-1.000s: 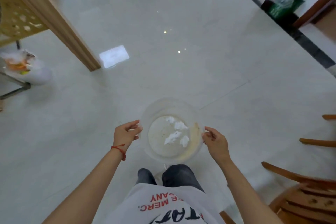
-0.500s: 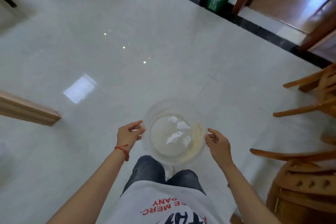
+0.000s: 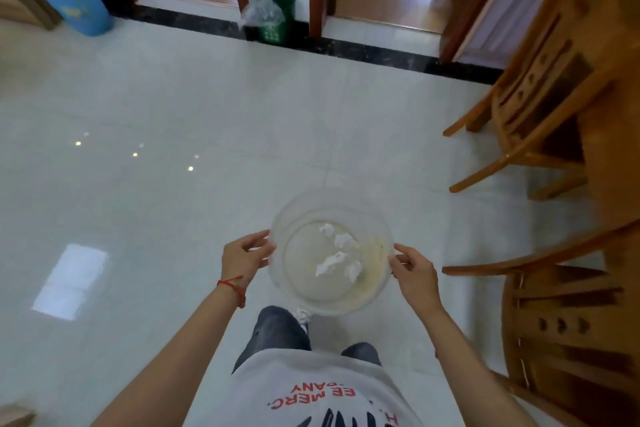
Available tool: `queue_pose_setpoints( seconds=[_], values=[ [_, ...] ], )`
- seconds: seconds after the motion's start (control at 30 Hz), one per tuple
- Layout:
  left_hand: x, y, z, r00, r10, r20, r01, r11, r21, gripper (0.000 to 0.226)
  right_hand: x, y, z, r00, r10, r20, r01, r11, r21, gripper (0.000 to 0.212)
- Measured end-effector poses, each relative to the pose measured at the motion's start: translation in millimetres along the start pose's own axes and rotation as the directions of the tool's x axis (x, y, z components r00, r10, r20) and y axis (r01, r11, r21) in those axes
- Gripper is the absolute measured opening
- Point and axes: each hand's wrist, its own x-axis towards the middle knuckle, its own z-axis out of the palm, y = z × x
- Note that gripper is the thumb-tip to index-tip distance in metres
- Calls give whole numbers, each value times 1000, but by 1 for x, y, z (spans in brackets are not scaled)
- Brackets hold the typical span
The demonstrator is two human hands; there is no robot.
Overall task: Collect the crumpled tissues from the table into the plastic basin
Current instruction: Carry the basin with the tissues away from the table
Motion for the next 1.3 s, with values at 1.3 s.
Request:
queue_pose_setpoints(
  seconds=[1.3],
  values=[
    [280, 221, 448, 735, -118, 668, -271, 852, 448, 33, 257, -25, -158, 684, 524, -507, -217, 810, 544, 27]
  ],
)
